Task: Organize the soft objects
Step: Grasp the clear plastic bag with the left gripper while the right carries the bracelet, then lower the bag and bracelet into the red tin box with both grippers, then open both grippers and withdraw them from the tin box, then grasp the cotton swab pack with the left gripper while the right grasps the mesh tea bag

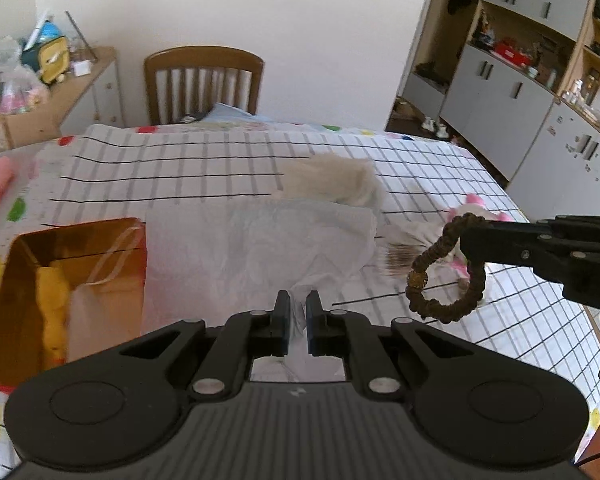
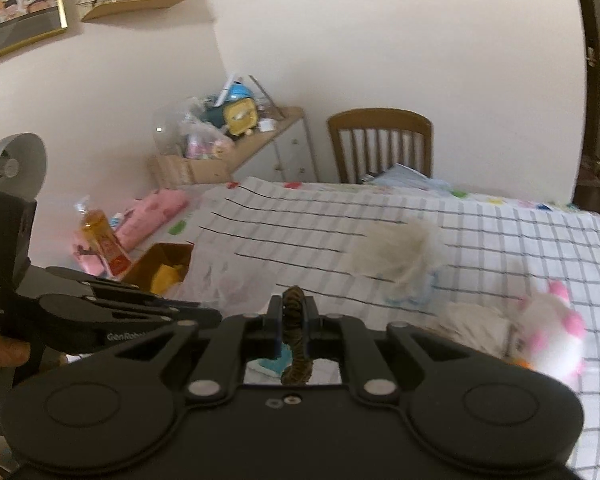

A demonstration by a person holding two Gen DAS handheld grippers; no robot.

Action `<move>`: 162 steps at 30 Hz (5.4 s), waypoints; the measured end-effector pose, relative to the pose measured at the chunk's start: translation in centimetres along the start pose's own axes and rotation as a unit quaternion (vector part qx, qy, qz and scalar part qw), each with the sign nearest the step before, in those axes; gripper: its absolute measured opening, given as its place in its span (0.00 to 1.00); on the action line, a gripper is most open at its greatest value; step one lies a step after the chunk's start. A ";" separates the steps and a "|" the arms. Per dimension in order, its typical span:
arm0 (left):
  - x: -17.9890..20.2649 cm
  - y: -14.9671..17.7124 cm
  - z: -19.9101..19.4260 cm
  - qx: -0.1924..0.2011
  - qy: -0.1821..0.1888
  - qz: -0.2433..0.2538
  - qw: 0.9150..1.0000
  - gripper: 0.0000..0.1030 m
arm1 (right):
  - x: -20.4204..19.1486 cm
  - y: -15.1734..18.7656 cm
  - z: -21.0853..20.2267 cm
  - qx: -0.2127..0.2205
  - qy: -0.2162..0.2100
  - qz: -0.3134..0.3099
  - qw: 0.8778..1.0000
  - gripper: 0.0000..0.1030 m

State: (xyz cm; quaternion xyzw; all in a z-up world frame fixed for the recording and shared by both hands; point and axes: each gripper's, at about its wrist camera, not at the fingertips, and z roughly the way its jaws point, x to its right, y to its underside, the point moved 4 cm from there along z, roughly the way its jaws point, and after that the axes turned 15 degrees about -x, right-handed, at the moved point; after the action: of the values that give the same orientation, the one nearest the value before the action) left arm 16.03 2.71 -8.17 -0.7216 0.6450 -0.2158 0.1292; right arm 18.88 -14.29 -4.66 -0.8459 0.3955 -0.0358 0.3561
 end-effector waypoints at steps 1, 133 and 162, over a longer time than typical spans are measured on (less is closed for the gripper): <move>-0.6 0.0 -0.2 0.001 -0.002 -0.002 1.000 0.08 | -0.8 -0.5 0.3 0.002 -0.003 -0.004 1.000 0.08; 1.6 -0.6 -1.9 0.070 0.025 0.019 0.997 0.81 | 2.7 4.2 -0.7 -0.002 0.065 0.028 0.997 0.85; 14.0 -4.1 7.7 0.042 0.040 0.081 0.995 1.00 | 14.5 9.6 -1.9 -0.013 0.133 0.086 0.987 0.81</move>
State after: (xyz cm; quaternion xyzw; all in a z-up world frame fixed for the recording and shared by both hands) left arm 24.34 -11.23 -10.99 -0.6515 0.6967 -0.2601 0.1502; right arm 21.94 -29.58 -12.51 -0.8010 0.5109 -0.1125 0.2910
